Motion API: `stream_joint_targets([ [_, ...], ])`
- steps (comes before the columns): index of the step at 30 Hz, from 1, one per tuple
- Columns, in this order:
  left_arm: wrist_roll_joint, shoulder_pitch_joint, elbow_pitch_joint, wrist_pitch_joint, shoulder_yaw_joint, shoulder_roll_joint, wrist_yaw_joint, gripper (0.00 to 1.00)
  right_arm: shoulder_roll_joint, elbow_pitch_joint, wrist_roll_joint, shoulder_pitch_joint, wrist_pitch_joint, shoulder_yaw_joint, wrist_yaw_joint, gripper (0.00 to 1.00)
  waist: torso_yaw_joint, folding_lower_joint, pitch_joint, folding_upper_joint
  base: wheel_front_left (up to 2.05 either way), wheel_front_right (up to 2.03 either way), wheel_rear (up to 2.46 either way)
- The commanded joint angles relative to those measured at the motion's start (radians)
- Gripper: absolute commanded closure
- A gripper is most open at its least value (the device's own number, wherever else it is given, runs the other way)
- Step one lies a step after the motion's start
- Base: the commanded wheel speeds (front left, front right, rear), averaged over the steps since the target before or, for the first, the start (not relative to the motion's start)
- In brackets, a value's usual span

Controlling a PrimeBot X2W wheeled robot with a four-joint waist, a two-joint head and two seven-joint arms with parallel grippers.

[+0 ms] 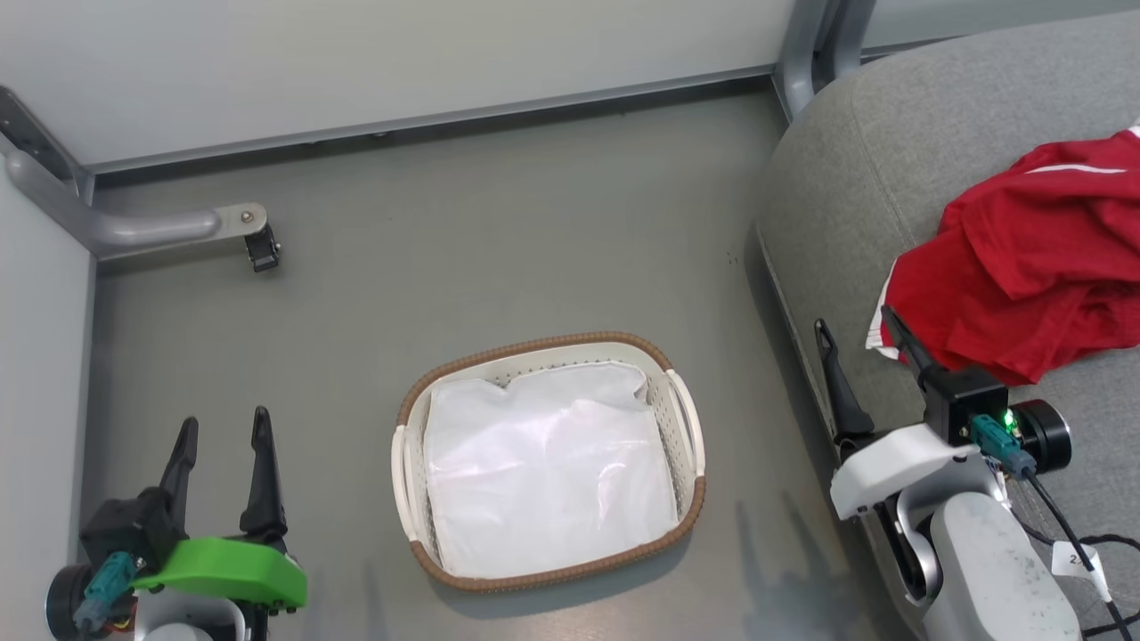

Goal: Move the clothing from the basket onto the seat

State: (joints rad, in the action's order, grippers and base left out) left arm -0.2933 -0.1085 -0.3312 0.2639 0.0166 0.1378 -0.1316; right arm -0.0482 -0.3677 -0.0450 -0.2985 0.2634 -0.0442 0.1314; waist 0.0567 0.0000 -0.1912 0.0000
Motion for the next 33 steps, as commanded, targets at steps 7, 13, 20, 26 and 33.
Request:
stream_joint_targets([
  [7,0.019,0.074,-0.023,0.001,-0.005,-0.013,0.002,0.0,-0.005,-0.01,-0.021,0.066,0.002,-0.009,-0.001,0.0,-0.01,0.0,0.059,0.0,0.0,0.0,0.0],
  [13,0.005,0.079,-0.041,0.0,-0.018,-0.028,0.0,1.0,0.003,-0.021,-0.026,0.079,0.0,-0.011,0.0,1.0,-0.014,0.0,0.068,0.0,0.0,0.0,0.0],
  [20,-0.081,0.074,-0.052,-0.024,-0.013,-0.038,0.0,1.0,0.007,-0.038,-0.124,0.093,-0.03,0.005,0.0,1.0,-0.015,0.0,0.073,0.0,0.0,0.0,0.0],
  [26,-0.188,0.067,-0.04,-0.055,-0.003,-0.042,0.0,1.0,0.006,-0.021,-0.249,0.103,-0.059,0.017,0.0,1.0,-0.018,0.0,0.079,0.0,0.0,0.0,0.0],
  [33,-0.297,0.059,-0.027,-0.086,0.007,-0.046,0.0,1.0,0.005,-0.004,-0.377,0.113,-0.088,0.029,0.0,1.0,-0.02,0.0,0.085,0.0,0.0,0.0,0.0],
])
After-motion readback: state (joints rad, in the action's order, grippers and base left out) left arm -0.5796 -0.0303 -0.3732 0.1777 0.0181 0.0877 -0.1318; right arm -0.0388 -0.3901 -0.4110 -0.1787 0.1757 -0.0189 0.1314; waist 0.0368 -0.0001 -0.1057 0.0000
